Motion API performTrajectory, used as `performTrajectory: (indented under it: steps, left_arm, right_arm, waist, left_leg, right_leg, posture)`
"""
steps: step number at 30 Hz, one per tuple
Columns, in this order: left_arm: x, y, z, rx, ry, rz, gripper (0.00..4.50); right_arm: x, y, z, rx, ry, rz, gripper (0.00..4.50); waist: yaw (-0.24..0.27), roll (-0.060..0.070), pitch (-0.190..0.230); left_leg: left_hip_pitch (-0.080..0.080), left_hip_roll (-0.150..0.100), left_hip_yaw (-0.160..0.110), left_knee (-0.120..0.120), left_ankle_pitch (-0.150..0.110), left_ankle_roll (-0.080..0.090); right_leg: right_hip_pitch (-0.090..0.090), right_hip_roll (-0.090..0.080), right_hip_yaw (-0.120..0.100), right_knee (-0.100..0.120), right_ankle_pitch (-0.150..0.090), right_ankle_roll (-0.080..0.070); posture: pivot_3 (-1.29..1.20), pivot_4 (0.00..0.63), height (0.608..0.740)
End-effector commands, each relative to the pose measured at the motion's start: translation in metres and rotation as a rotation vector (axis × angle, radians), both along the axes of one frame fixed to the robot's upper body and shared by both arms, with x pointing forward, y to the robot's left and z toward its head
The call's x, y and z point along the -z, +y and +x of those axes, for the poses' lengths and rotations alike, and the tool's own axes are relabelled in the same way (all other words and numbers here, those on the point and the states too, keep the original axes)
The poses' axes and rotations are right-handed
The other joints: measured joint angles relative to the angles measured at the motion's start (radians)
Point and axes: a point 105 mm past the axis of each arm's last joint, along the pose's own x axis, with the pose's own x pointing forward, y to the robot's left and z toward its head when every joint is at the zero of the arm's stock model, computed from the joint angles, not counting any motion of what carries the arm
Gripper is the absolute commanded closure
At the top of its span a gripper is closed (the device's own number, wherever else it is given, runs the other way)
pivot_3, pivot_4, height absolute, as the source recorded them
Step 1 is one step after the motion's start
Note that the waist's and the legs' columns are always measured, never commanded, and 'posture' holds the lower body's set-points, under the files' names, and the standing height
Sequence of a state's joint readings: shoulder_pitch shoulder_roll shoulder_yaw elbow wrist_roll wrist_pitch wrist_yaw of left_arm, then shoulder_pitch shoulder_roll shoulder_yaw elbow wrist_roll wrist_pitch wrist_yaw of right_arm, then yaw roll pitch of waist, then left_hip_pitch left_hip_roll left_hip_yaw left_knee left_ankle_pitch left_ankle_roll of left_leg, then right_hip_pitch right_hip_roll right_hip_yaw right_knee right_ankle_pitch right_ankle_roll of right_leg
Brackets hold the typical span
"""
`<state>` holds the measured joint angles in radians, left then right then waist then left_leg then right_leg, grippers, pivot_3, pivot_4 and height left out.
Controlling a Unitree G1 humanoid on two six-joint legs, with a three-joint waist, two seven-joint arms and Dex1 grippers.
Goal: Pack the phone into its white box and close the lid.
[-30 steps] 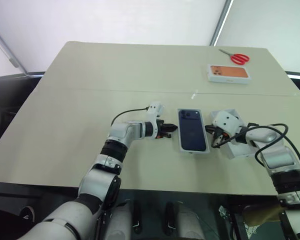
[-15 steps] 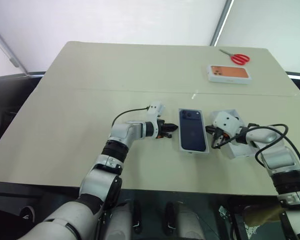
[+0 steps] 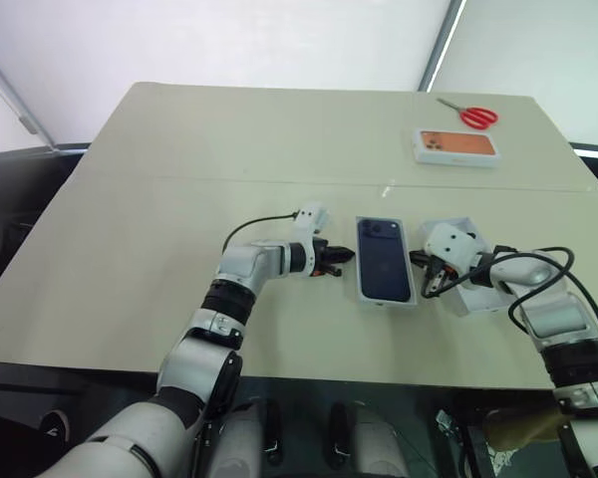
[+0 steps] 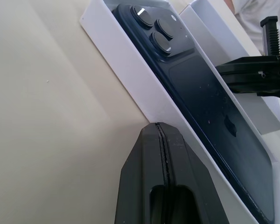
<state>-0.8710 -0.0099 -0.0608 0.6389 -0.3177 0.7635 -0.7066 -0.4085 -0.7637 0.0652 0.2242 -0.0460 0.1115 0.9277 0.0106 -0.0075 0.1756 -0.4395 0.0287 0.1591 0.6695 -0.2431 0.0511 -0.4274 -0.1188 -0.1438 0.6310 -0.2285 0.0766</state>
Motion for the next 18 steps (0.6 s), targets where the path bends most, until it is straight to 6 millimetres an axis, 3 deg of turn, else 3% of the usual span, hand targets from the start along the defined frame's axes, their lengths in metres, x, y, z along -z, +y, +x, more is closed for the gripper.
performTrajectory:
  steps: [1,14,18]
  left_arm:
    - [-0.019,-0.002,0.001,0.022,-0.058,-0.038,4.5]
    - [-0.036,0.04,0.004,-0.01,-0.173,-0.029,4.5]
    - [-0.046,0.055,0.011,-0.069,-0.21,-0.049,4.5]
  right_arm:
    - [-0.012,-0.005,0.004,-0.007,-0.044,-0.029,4.44]
    - [-0.03,-0.014,0.012,0.016,-0.086,-0.03,4.44]
    - [-0.023,-0.02,0.023,0.084,-0.119,-0.066,4.44]
  waist:
    - [-0.001,0.0,0.0]
    - [-0.008,0.0,0.0]
    - [-0.008,0.0,0.0]
  left_leg:
    - [0.0,0.0,0.0,0.0,0.0,0.0]
    - [0.0,0.0,0.0,0.0,0.0,0.0]
    - [0.0,0.0,0.0,0.0,0.0,0.0]
  right_leg:
    - [0.0,0.0,0.0,0.0,0.0,0.0]
    - [0.0,0.0,0.0,0.001,0.0,0.0]
    - [0.0,0.0,0.0,0.001,0.0,0.0]
  posture:
    - [0.0,0.15,0.738]
    - [0.0,0.15,0.738]
    - [0.0,0.15,0.738]
